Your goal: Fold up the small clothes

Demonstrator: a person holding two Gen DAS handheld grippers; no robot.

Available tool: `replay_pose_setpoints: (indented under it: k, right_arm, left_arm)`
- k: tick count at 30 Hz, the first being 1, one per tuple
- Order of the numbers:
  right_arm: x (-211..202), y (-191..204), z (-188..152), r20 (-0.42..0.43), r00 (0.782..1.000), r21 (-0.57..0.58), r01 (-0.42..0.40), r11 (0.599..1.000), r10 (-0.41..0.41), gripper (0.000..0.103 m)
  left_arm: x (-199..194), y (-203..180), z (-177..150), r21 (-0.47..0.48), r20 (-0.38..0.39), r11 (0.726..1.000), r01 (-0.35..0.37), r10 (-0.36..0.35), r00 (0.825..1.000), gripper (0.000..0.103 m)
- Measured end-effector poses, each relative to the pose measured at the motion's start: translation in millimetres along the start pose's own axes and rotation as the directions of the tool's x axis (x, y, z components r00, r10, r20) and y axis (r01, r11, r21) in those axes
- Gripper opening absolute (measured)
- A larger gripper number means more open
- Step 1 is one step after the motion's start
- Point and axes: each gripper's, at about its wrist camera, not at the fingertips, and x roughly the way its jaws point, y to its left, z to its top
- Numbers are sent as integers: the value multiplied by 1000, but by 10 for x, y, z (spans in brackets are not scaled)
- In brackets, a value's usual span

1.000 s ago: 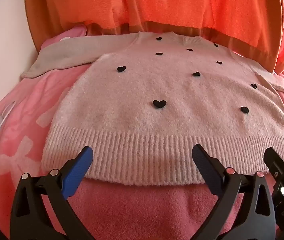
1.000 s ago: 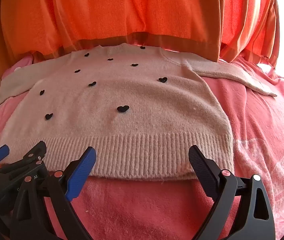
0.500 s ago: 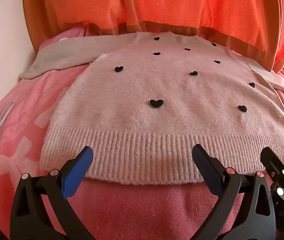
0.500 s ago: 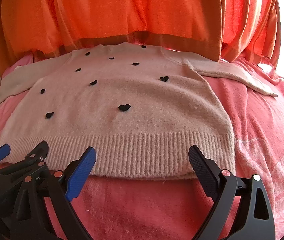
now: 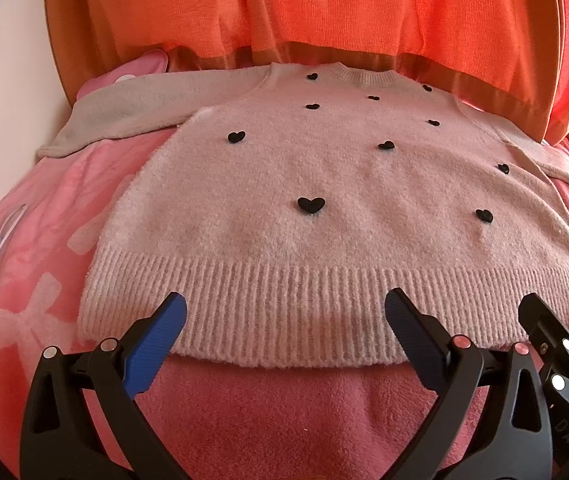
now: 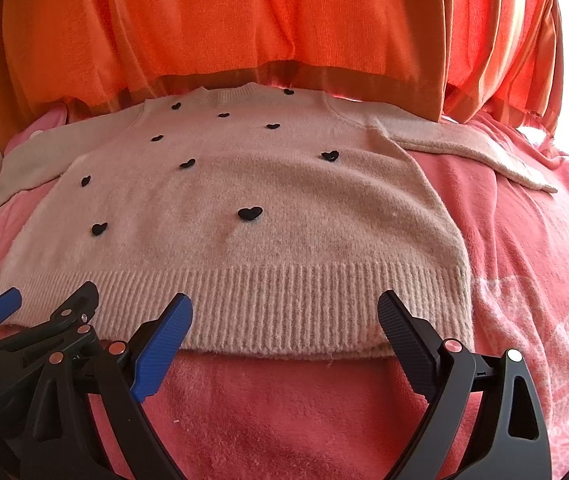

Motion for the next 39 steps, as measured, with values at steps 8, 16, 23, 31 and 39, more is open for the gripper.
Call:
replay_pose_setpoints:
  k: [8,16,23,31,39]
  right_arm:
    - [-4,27,-39,0,1000,2,-3,1000,3,92]
    - [-5,19,-19,-1,1000,3,-4,1000,4,92]
    - [-6,24,-21,-2,1000,3,-4,1000,4,92]
    - [1,18,-22,-2,1000,3,-5,1000,5,92]
    - [3,17,-21,-3,1000,4,-6,1000,6,92]
  left_arm:
    - [8,0,1,3,-2,1000,-2,2,1000,97]
    - [15,5,-1,5,0,1000,-3,3,1000,97]
    - [16,8,0,6,0,1000,-3,3,1000,97]
    - [15,10,0,6,0,1000,-2,2,1000,97]
    - [17,12,-2,7,0,1000,-2,2,1000,97]
